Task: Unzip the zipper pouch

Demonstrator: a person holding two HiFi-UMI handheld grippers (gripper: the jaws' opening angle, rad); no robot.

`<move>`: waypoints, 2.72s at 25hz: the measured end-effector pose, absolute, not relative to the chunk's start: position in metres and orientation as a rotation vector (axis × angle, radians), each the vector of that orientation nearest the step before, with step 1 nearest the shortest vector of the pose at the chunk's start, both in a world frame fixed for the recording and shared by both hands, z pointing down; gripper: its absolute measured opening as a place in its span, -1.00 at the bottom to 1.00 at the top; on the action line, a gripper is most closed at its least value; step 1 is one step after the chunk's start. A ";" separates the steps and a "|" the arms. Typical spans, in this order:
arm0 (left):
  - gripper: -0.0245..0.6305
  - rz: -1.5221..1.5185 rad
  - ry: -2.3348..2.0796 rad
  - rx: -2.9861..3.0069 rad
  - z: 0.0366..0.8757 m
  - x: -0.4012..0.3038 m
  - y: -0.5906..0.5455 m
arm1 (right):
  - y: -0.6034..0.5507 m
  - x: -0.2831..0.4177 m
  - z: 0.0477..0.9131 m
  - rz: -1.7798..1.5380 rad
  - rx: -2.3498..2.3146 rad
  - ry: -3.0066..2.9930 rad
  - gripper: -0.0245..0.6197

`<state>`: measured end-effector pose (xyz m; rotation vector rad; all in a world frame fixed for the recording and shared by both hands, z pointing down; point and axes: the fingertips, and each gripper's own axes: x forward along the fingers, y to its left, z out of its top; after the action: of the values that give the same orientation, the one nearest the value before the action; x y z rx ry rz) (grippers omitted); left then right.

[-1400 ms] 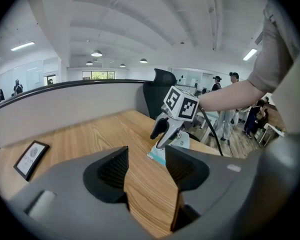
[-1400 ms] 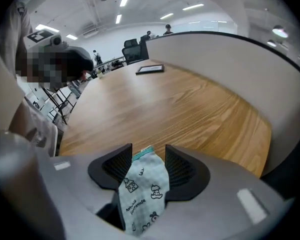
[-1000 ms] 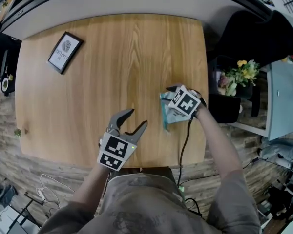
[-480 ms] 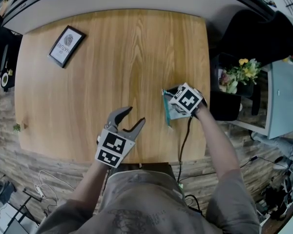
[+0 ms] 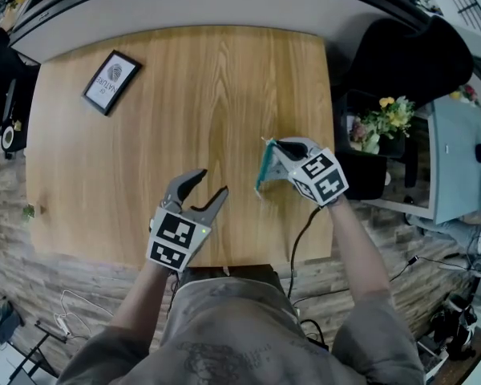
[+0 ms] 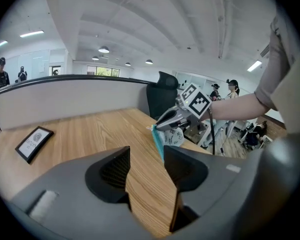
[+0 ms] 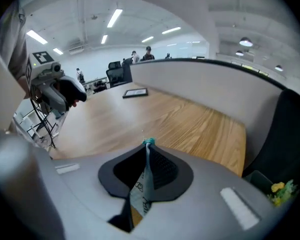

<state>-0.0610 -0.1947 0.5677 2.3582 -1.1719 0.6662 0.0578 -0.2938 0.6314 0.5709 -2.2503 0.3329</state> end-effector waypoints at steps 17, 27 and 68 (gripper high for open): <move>-0.29 0.554 -1.355 2.596 0.421 -0.068 -0.194 | -0.232 0.072 0.382 0.023 1.121 -2.667 -0.84; -0.30 0.233 -1.249 2.555 0.381 -0.066 -0.174 | -0.180 0.081 0.361 0.045 1.161 -2.693 -0.84; -0.80 0.440 -0.663 2.887 0.363 0.030 -0.119 | -0.117 0.047 0.374 -0.045 0.743 -2.741 -0.84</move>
<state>0.0296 -0.1191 0.3632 2.8867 -0.6627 0.4397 0.0470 -0.1170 0.3736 0.7435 -2.7410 -0.0450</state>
